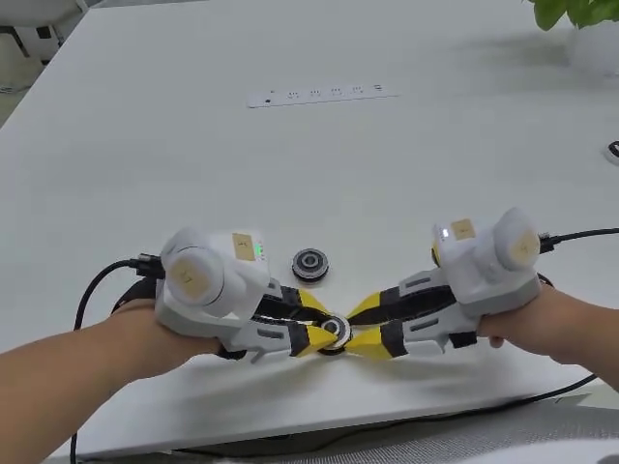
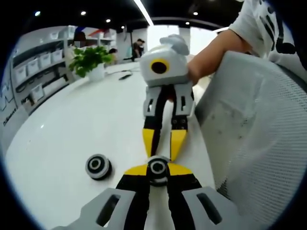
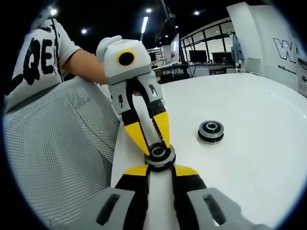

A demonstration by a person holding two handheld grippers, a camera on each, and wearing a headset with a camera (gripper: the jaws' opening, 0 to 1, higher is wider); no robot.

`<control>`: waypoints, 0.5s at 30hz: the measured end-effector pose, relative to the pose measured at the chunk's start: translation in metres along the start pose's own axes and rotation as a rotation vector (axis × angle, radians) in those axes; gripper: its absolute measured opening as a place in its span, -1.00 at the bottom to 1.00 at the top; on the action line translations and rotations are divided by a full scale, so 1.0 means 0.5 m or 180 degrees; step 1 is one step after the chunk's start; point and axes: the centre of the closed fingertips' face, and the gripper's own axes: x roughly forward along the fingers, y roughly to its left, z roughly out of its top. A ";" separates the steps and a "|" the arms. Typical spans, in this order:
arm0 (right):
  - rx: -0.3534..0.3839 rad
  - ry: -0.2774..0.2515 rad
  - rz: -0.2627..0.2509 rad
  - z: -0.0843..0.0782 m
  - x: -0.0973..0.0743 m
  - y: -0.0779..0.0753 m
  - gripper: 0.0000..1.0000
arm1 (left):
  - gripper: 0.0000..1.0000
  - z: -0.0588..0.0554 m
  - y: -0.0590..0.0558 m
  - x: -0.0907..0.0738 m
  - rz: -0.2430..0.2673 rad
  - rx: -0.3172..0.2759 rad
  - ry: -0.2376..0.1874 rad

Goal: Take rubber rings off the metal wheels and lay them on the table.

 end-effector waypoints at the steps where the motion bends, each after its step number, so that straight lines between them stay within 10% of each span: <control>1: 0.0002 0.0000 0.0000 0.000 0.000 0.000 -0.73 | -0.74 0.000 0.000 0.000 0.0002 0.0005 0.0000; 15: 0.0331 -0.0001 -0.0031 -0.006 -0.006 -0.005 -0.99 | -0.74 -0.001 0.000 -0.001 0.0022 0.0011 -0.0014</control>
